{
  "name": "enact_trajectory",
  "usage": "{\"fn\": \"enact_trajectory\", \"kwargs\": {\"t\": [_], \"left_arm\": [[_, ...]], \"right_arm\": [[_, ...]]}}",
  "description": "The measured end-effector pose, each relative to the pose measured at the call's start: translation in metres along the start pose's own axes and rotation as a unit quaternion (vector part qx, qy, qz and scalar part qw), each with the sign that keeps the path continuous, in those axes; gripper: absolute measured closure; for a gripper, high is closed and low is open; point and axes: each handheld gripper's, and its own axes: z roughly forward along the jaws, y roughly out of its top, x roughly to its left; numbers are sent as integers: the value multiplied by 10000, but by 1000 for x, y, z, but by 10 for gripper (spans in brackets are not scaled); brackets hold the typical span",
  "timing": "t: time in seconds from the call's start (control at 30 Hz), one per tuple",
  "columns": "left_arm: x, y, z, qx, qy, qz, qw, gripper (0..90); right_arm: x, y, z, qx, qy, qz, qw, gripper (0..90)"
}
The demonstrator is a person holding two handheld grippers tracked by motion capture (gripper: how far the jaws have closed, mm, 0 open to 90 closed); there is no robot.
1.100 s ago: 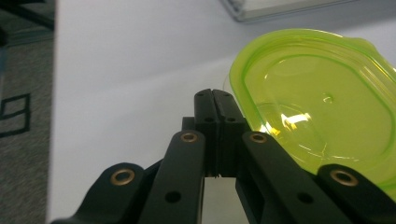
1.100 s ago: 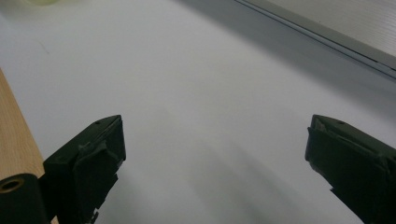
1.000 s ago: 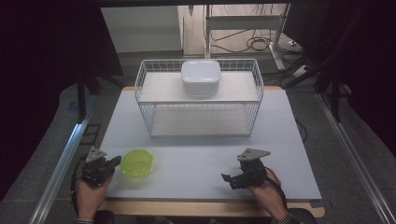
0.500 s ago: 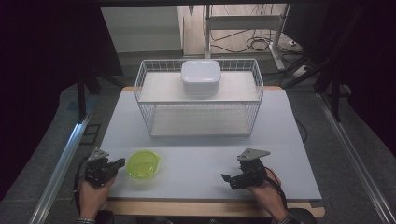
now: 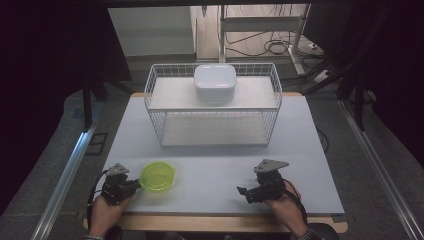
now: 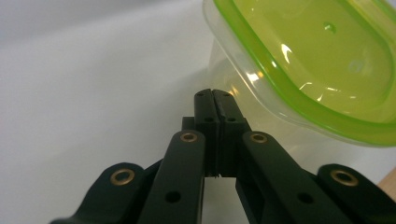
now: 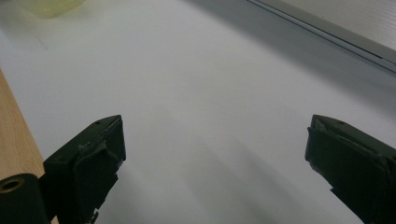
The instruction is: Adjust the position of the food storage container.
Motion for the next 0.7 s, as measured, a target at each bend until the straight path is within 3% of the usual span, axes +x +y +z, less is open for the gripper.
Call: {"fn": "enact_trajectory", "kwargs": {"t": [0.43,0.7], "left_arm": [[-28,12,20,188,-380,439,9981,895],[-55,27,40,287,-564,823,9946,895]], "right_arm": [[0,0,1,31,-7,-9,10000,52],[-1,-1,3,47,2,3,10000,53]]}}
